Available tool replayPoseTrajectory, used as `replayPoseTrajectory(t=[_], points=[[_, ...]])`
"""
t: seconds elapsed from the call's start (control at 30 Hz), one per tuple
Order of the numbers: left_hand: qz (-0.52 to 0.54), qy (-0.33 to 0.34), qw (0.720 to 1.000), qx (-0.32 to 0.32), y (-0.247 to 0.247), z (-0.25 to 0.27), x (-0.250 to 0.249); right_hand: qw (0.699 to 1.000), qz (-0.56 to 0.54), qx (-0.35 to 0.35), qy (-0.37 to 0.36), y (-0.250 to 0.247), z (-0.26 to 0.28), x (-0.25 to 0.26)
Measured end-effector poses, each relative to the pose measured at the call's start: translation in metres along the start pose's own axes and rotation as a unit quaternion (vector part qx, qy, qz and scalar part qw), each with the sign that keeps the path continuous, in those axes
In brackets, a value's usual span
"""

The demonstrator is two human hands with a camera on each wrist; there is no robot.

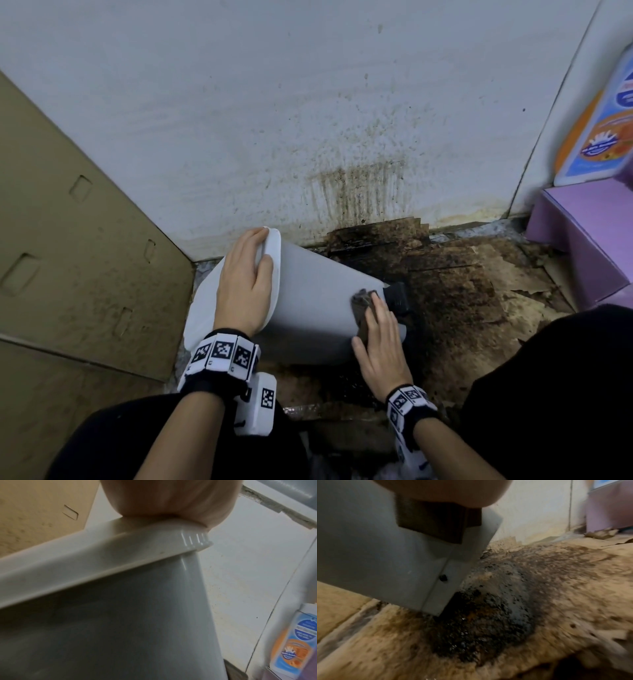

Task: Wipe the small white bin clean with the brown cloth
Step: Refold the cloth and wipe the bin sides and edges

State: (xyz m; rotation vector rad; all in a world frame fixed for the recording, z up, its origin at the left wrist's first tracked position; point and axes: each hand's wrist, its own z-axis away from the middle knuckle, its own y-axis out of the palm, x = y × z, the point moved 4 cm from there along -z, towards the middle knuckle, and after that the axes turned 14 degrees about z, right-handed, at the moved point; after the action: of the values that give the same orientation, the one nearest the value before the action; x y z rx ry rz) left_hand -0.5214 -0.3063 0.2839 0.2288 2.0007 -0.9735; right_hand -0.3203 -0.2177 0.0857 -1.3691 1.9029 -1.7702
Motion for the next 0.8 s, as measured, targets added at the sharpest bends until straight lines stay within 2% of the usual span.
replayPoseTrajectory(t=[0.13,0.37,0.5,0.6,0.8], points=[[-0.008,0.006,1.000,0.010,0.000,0.000,-0.001,1.000,0.007,0.022,0.014,0.005,0.007,-0.013],[-0.011,0.005,1.000,0.016,0.002,-0.002,-0.002,1.000,-0.024,0.017,0.002,0.001,0.003,0.001],[-0.007,0.006,1.000,0.022,0.003,-0.004,-0.001,0.997,-0.064,0.001,-0.041,-0.023,-0.021,0.053],[-0.008,0.011,1.000,0.020,0.002,-0.005,-0.001,0.994,-0.100,-0.012,-0.042,-0.048,-0.044,0.100],[-0.005,0.010,1.000,0.019,0.001,0.000,-0.002,0.988,-0.142,0.056,-0.034,-0.066,-0.078,0.137]])
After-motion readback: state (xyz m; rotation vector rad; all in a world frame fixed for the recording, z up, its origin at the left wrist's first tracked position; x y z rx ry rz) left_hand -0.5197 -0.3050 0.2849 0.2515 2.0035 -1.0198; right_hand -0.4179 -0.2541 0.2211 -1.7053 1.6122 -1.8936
